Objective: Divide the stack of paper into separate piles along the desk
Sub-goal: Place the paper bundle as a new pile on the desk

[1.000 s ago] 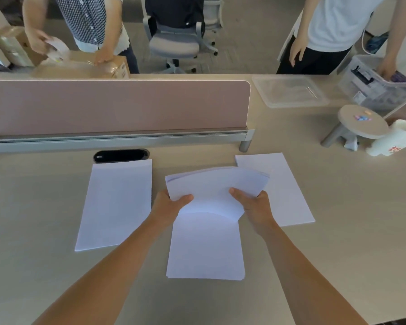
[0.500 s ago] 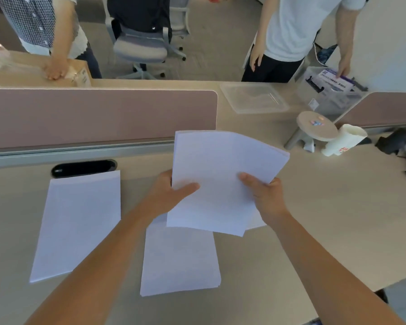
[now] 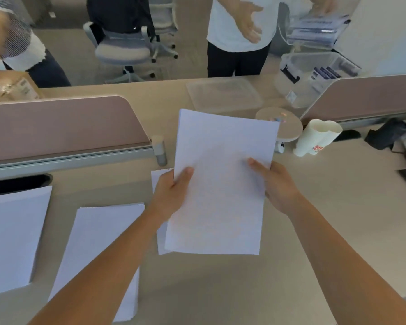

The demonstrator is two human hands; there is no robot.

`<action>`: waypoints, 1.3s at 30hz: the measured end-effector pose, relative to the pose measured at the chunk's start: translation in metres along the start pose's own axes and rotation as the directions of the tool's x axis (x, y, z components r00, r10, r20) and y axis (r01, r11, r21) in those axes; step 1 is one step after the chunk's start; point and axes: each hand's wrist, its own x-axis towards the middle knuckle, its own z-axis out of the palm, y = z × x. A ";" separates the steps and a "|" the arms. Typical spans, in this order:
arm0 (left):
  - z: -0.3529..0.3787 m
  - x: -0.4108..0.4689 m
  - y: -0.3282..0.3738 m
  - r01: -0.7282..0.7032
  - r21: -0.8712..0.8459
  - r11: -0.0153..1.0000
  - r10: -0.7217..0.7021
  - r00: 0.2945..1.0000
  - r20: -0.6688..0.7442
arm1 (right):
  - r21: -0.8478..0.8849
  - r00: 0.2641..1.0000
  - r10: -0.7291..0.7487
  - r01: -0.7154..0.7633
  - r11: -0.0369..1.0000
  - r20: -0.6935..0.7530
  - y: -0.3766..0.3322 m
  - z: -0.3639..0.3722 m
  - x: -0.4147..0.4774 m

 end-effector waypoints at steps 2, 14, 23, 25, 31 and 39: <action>0.032 0.007 0.003 0.080 -0.017 0.997 -0.081 0.996 -0.040 | -0.036 1.000 0.025 -0.024 0.999 0.008 0.007 -0.036 0.018; 0.173 0.047 -0.044 0.470 -0.032 0.882 -0.471 0.879 -0.074 | -0.304 0.977 0.173 -0.203 0.931 -0.123 0.100 -0.139 0.114; 0.223 0.080 -0.084 0.591 0.143 0.794 -0.595 0.803 -0.021 | -0.634 0.974 0.152 -0.226 0.740 -0.169 0.138 -0.161 0.167; 0.225 0.085 -0.087 0.580 0.249 0.775 -0.601 0.799 0.009 | -0.660 0.978 0.141 -0.206 0.722 -0.151 0.138 -0.164 0.171; 0.215 0.092 -0.085 0.582 0.363 0.727 -0.638 0.769 0.046 | -0.685 0.967 0.209 -0.250 0.685 -0.144 0.142 -0.169 0.182; 0.182 0.079 -0.070 0.520 0.381 0.764 -0.606 0.782 0.149 | -0.686 0.950 0.167 -0.308 0.660 -0.266 0.121 -0.161 0.168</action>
